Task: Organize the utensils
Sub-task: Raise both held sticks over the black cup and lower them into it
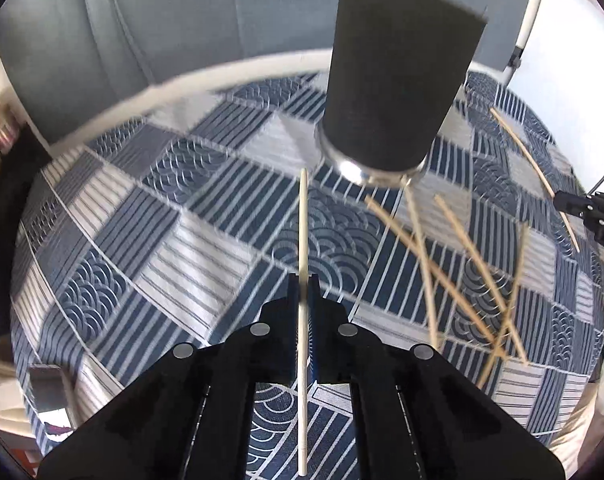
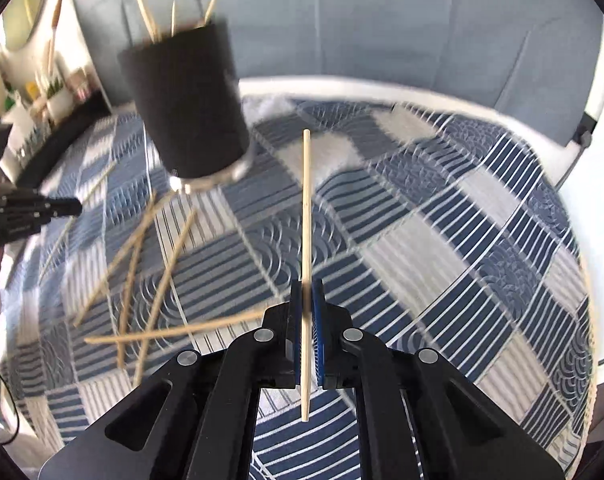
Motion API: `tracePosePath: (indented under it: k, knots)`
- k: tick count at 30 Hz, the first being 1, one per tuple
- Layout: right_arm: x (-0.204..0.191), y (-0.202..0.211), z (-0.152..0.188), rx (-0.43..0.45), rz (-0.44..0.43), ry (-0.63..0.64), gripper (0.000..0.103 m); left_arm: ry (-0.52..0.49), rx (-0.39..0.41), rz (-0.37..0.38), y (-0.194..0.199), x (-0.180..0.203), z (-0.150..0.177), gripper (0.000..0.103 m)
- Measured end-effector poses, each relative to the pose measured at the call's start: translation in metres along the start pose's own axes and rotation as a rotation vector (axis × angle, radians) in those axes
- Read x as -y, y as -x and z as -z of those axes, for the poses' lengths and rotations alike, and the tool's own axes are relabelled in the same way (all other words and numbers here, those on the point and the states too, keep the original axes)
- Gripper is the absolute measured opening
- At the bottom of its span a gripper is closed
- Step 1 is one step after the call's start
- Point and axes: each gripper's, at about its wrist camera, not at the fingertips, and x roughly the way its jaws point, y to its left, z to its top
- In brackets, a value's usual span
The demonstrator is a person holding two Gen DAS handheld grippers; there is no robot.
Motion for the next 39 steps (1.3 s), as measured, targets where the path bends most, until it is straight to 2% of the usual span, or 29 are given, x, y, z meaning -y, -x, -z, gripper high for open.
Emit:
tracePosePath:
  k: [7,15,20,24,29,33,36,39]
  knots:
    - [-0.003,0.047,-0.036,0.172,-0.068,-0.016,0.005,-0.003,0.095,-0.007,0.044,0.002,-0.035,0.005]
    - [-0.036,0.07,-0.081,0.364,-0.189,0.005,0.005,-0.019,0.243,0.01,0.089,0.012,-0.081,0.005]
    - [-0.053,0.067,-0.11,0.428,-0.303,-0.017,0.005,0.004,0.331,0.077,0.101,0.016,-0.107,0.005]
    - [-0.07,0.058,-0.124,0.483,-0.302,-0.003,0.005,-0.023,0.385,0.161,0.104,0.019,-0.126,0.005]
    - [-0.077,0.038,-0.146,0.51,-0.344,-0.029,0.005,-0.081,0.464,0.159,0.103,0.034,-0.148,0.005]
    - [-0.072,0.028,-0.157,0.567,-0.361,-0.059,0.005,-0.103,0.541,0.166,0.099,0.043,-0.162,0.005]
    - [-0.067,0.023,-0.161,0.64,-0.362,-0.086,0.005,-0.089,0.624,0.164,0.096,0.042,-0.169,0.005]
    - [-0.059,0.014,-0.163,0.704,-0.386,-0.133,0.005,-0.056,0.752,0.151,0.095,0.039,-0.168,0.005]
